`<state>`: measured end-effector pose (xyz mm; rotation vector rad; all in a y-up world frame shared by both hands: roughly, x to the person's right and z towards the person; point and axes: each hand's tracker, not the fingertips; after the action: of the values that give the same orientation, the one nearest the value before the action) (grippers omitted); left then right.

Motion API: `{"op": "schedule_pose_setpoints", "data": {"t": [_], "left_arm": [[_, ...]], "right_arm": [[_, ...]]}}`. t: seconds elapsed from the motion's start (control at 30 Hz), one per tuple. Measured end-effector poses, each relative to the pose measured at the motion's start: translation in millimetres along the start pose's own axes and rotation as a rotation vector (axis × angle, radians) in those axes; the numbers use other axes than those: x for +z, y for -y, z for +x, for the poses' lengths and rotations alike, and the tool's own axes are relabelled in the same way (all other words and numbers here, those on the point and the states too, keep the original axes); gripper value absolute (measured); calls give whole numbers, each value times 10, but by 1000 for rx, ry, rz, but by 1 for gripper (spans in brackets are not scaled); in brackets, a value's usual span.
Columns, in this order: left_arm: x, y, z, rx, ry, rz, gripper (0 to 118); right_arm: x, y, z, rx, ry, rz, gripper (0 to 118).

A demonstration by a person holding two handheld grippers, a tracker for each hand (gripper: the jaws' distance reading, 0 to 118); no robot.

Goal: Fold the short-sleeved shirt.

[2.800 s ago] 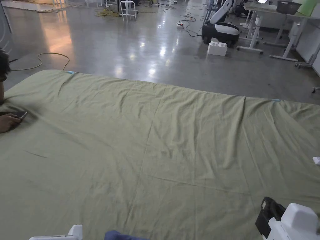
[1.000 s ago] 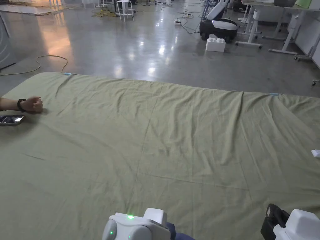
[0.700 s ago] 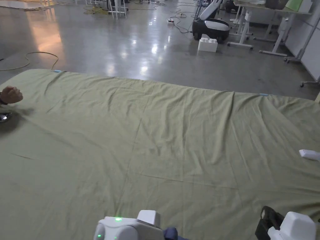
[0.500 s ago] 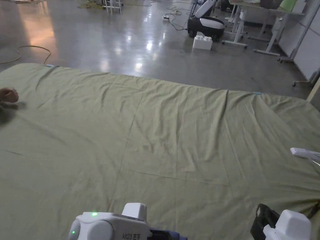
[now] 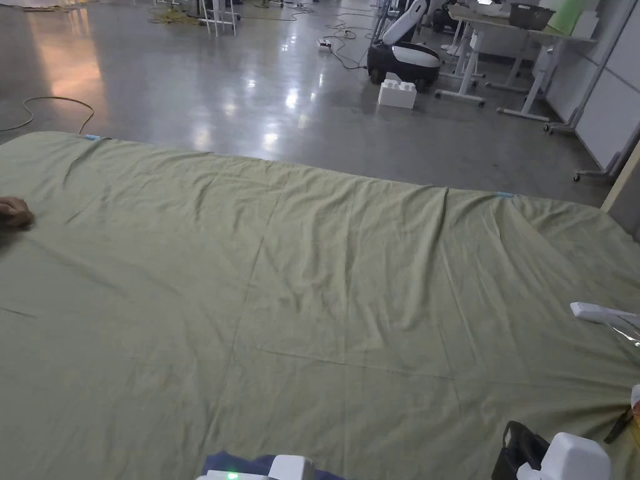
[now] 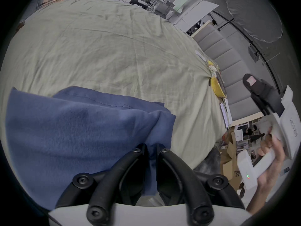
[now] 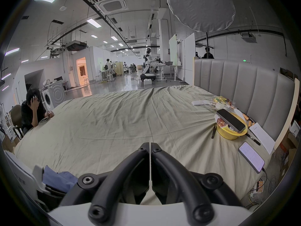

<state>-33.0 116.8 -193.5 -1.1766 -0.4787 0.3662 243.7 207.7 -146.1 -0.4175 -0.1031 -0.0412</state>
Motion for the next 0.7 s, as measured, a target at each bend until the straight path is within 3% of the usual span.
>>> {"op": "schedule_pose_setpoints", "data": {"t": [0.27, 0.43, 0.7], "left_arm": [[160, -21, -21, 17, 21, 26, 11], [735, -268, 72, -114, 41, 253, 11], [1674, -657, 85, -309, -302, 772, 11]], "right_arm": [[-9, -106, -104, 5, -18, 20, 2], [-45, -271, -259, 28, -31, 74, 2], [-26, -666, -600, 107, -27, 257, 2]]}}
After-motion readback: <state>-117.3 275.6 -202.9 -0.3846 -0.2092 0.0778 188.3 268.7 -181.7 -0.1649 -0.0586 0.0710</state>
